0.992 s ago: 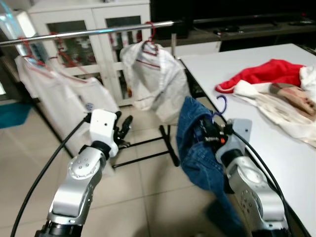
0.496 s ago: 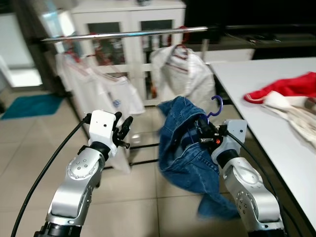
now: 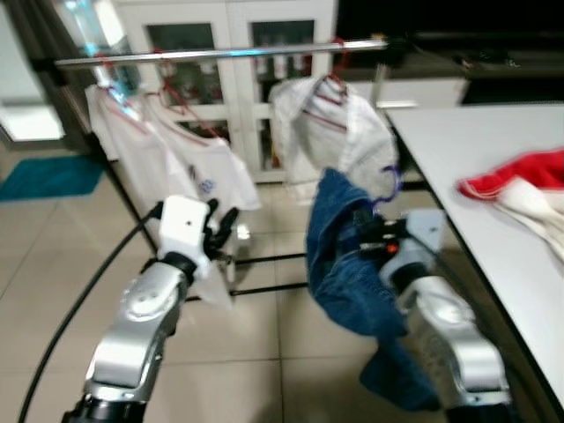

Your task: Hang hanger

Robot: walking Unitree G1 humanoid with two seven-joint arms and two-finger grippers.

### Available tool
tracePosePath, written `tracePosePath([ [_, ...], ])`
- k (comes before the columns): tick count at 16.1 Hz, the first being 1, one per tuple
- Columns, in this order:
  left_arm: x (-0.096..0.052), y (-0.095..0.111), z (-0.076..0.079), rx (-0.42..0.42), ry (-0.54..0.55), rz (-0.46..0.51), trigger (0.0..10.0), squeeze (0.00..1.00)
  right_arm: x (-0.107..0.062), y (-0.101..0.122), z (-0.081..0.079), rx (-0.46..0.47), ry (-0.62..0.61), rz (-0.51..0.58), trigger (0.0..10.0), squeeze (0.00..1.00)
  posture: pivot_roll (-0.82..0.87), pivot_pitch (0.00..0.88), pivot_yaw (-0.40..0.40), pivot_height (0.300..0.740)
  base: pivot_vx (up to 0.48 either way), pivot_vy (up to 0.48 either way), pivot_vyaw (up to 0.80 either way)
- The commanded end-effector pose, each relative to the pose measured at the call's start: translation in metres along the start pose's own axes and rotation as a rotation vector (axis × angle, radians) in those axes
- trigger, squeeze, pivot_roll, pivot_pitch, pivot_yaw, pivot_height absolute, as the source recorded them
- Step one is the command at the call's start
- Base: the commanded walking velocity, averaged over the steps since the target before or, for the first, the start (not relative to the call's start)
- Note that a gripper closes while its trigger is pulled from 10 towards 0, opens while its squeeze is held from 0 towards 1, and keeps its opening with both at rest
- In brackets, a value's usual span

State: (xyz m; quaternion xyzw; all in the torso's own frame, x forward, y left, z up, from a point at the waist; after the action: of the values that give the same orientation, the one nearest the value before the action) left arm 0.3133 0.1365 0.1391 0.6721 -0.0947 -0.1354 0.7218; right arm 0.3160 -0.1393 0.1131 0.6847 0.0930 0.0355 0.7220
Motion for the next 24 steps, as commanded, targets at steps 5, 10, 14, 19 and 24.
tracePosePath([
  [5, 0.0004, 0.0021, -0.0068, 0.010, 0.020, 0.006, 10.0, 0.00, 0.0076, 0.0154, -0.0069, -0.018, 0.028, 0.067, 10.0, 0.00, -0.08, 0.000, 0.044, 0.719, 0.337, 0.000, 0.00],
  [10, 0.0019, 0.0027, -0.0069, 0.011, 0.021, 0.011, 10.0, 0.00, 0.0089, 0.0170, -0.0042, -0.041, 0.022, 0.075, 10.0, 0.00, -0.08, 0.000, 0.040, 0.719, 0.349, 0.000, 0.00],
  [14, 0.0017, 0.0019, -0.0066, 0.015, 0.019, 0.010, 10.0, 0.00, 0.0099, 0.0184, -0.0052, -0.062, 0.029, 0.083, 10.0, 0.00, -0.08, 0.000, 0.035, 0.719, 0.354, 0.000, 0.00],
  [19, 0.0024, 0.0010, -0.0062, 0.013, 0.019, 0.009, 10.0, 0.00, 0.0112, 0.0188, -0.0052, -0.074, 0.031, 0.088, 10.0, 0.00, -0.08, 0.000, 0.033, 0.719, 0.354, 0.000, 0.00],
  [24, 0.0022, 0.0022, -0.0063, 0.006, 0.023, 0.015, 10.0, 0.00, 0.0115, 0.0205, -0.0052, -0.111, 0.034, 0.096, 10.0, 0.00, -0.08, 0.000, 0.033, 0.719, 0.355, 0.000, 0.00],
])
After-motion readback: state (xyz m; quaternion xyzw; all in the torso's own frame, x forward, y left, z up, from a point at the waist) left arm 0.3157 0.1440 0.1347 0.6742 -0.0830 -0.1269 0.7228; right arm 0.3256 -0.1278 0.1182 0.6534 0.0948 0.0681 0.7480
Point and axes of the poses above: a point about 5 cm out from each wrist's last joint towards the gripper, its own x axis pointing out of the wrist towards the gripper, its own y axis along the axis of the wrist's last joint, z = x × y, the point moved 4 cm from there along x, pointing out of the wrist towards the gripper, and after that the axes turned 10 degrees about -x, right-handed, at the moved point
